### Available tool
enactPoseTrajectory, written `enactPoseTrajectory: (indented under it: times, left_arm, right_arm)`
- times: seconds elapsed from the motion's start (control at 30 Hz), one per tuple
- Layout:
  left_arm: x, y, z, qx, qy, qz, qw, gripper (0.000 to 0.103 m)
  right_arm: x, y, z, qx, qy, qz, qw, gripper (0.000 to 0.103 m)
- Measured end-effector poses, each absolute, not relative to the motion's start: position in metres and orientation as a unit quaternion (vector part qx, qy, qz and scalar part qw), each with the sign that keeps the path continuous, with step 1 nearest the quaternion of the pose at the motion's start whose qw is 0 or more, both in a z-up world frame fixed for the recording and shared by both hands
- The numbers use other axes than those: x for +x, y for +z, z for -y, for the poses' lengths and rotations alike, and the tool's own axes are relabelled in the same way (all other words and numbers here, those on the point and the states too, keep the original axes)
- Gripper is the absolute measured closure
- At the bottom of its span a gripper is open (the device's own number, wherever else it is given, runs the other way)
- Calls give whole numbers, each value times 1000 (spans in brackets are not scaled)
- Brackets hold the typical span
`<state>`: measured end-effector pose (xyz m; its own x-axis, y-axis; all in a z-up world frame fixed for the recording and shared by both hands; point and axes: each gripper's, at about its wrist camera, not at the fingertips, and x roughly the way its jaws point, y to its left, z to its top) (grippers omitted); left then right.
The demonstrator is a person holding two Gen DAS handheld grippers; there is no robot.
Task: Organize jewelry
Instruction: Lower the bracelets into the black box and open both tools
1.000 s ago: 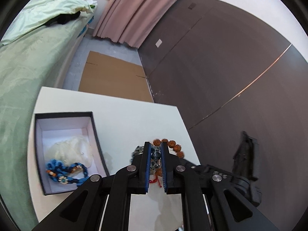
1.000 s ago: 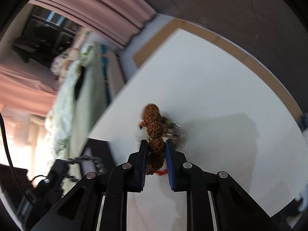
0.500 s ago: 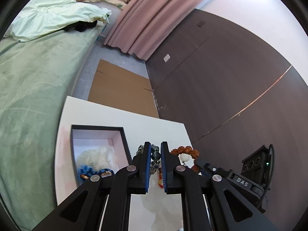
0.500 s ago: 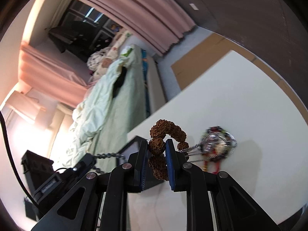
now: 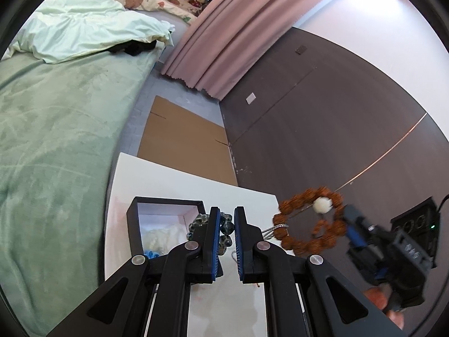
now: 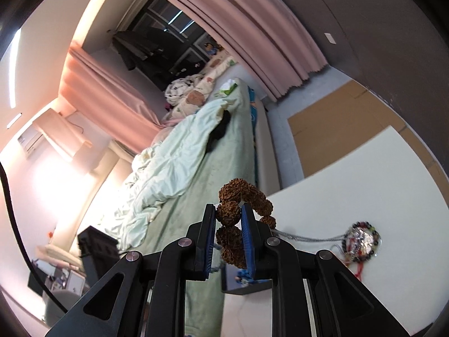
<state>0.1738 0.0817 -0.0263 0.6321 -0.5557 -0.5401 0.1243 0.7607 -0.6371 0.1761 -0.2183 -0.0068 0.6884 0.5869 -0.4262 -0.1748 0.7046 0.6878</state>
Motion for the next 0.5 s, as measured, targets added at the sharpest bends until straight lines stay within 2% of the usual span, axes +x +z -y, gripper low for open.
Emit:
enactPoseTrajectory:
  times: [0.27,0.3,0.33,0.37,0.4,0.43,0.5]
  left_arm:
    - [184,-39,-92,-334,-183,-394,836,91]
    - [184,-38,-93,-335,-185,-394,835,86]
    - [185,-39,-93,-336,-187,-396,834,69]
    - [186,-39,-94,-340,-187,-397,832,55]
    - [185,-40,-97,-346,-185,-396,830,31]
    - [184,-40,-99,-354,-181,-392,830,21]
    - [181,-38,-107,-358,-166,-384,835,21]
  right_arm:
    - [187,37,198,290,237,-308,875,83]
    - [189,41,195,286,239,-307,876,83]
    - [190,42,193,283,241,-307,876,83]
    - [191,43,190,280,244,-306,876,83]
    - [192,43,189,279,247,-306,876,83]
    - [192,40,188,280,251,-305,875,83]
    - [192,32,187,285,256,-306,871,83]
